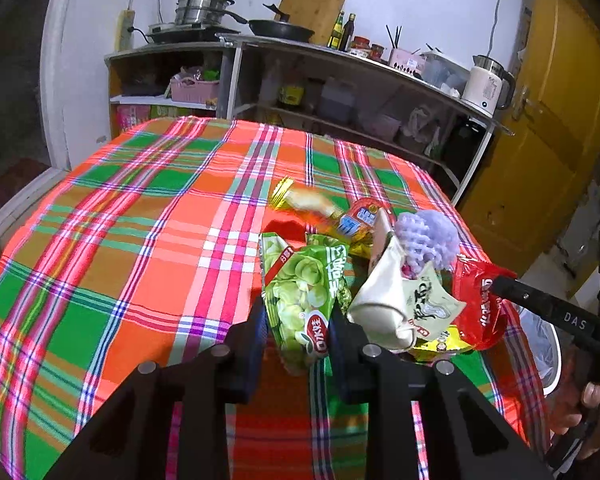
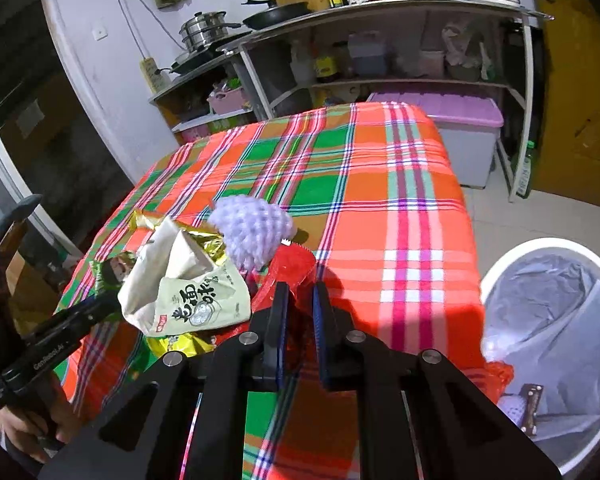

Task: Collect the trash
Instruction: 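Grasp the green chip bag with the left tool while the right tool grasps the red wrapper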

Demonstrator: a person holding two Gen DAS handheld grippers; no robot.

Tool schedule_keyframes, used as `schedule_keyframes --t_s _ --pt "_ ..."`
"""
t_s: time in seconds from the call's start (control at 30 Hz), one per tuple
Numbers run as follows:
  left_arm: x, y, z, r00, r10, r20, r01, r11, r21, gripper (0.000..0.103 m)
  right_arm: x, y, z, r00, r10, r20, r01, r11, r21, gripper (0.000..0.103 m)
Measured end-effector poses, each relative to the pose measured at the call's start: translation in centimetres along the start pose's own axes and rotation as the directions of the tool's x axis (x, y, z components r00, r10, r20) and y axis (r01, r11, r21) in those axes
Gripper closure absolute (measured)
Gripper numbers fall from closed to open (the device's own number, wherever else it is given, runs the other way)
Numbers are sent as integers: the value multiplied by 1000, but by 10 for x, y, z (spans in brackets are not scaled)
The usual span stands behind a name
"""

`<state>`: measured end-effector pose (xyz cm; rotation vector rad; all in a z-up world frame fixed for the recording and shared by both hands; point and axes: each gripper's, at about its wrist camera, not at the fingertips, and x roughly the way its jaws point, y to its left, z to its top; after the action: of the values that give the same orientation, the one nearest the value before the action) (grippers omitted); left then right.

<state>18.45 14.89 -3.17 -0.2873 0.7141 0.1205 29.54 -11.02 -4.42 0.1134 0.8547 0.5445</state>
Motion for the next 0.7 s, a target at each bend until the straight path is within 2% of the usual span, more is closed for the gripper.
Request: schedule_keyframes --t_s 0.43,0.7 --pt "-41 -10 0 998 3 66 -4 1000 19 75 -37 -10 -5 998 -24 55 23 999 25 91" --pt "-68 -26 1 993 -37 109 31 998 52 75 -69 -8 -10 994 -11 105 8 1000 25 91"
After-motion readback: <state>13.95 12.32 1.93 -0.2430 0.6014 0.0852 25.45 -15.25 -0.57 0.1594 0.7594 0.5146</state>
